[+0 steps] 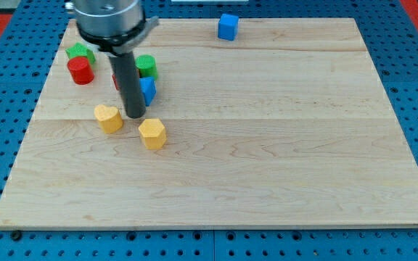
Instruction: Move the yellow blocks together to the right side
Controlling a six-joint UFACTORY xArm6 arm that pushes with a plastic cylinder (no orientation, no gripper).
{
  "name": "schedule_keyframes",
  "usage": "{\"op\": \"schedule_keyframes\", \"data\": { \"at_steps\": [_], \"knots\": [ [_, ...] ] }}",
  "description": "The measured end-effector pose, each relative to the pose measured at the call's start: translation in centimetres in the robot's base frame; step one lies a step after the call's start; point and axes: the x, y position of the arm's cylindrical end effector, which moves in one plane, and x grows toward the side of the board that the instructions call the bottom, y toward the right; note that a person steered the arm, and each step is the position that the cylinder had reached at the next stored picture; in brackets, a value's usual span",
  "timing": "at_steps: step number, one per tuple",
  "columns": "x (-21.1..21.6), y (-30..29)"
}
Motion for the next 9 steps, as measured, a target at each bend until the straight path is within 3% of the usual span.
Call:
{"op": "schedule_keyframes", "data": {
  "at_steps": [1, 2, 4, 6, 9],
  "knots": [
    [-2.9, 0.3],
    [-2.9, -0.3],
    [-2.3, -11.1],
    [-1.1, -9.1],
    [2.1, 1.6]
  ]
}}
